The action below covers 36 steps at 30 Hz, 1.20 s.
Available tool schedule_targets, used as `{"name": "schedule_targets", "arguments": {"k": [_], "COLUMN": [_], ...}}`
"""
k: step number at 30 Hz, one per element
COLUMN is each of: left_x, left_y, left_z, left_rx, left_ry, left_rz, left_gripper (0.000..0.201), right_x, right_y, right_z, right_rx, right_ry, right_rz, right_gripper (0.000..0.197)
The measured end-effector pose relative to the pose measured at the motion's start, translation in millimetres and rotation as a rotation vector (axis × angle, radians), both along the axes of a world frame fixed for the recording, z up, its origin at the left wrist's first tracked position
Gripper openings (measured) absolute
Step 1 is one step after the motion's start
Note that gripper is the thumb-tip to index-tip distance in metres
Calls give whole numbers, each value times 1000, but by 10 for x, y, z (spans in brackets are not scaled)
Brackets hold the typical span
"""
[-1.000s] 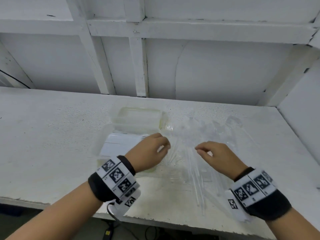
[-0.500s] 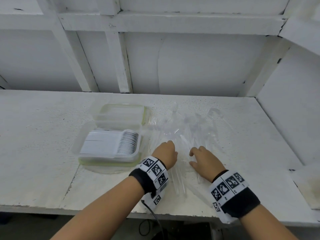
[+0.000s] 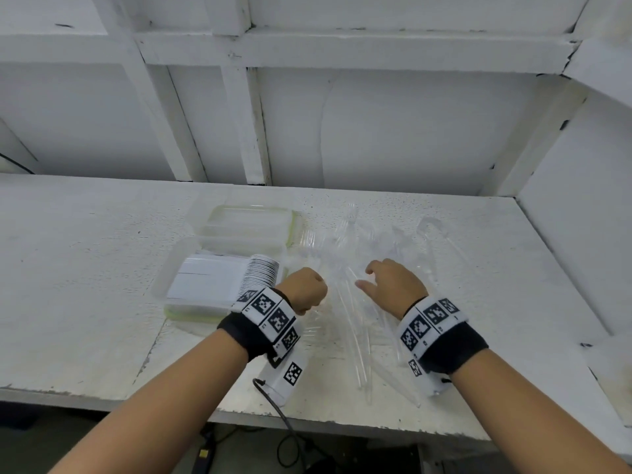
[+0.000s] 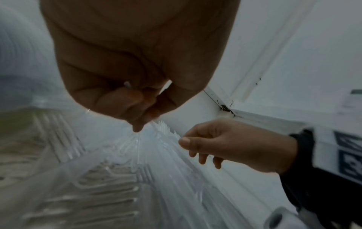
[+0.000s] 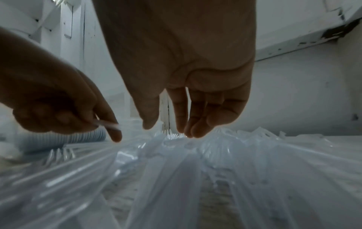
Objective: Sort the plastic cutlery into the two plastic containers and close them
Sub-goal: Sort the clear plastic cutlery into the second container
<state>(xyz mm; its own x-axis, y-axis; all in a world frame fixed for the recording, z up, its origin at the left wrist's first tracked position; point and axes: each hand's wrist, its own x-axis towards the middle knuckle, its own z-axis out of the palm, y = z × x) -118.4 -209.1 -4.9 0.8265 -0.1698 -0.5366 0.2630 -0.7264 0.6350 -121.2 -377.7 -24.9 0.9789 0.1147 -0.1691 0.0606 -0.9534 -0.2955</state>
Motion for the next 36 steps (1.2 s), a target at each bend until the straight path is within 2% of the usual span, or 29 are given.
{"name": "schedule_targets", "arguments": {"k": [3,6,8,10,11,14,17,19,23,25,28,30,33,36], "left_x": [-8,-10,-15,-5,-3,5,45,53,56,74,95,75,36,35], "left_y": [-19,-54,-50,-43,-47,-78,-109,-133,-127,-93,-34,-15,-20,-58], "left_z": [-14,-49,-43,-50,-48,-5,7,44,98,95,44,-5,-111,-233], "left_rx": [131,15,-111,-160,-145,-22,115,255,452,419,232,132,64,49], "left_ry": [-104,-31,48,97,97,59,10,-88,-319,-381,-393,-375,-309,-229], "left_rz": [-76,-18,73,113,100,33,-10,-81,-164,-138,-11,52,68,96], "left_gripper": [23,18,29,45,45,24,27,29,28,28,17,8,9,18], "right_x": [61,96,108,99,88,28,-24,-41,47,107,172,199,238,249], "right_y": [71,85,53,-1,-32,-106,-133,-146,-202,-200,-148,-102,-96,-154], "right_z": [-59,-90,-79,-59,-44,10,63,101,85,57,-18,-68,-105,-57], "right_rx": [-99,-39,76,234,327,580,792,727,540,393,134,10,25,227], "right_ry": [87,96,81,39,13,-21,24,28,-12,1,128,170,167,199], "right_rz": [47,13,-51,-105,-134,-249,-347,-350,-394,-385,-270,-212,-233,-314], "right_gripper": [42,24,13,15,17,17,18,12,20,22,34,30,33,26]}}
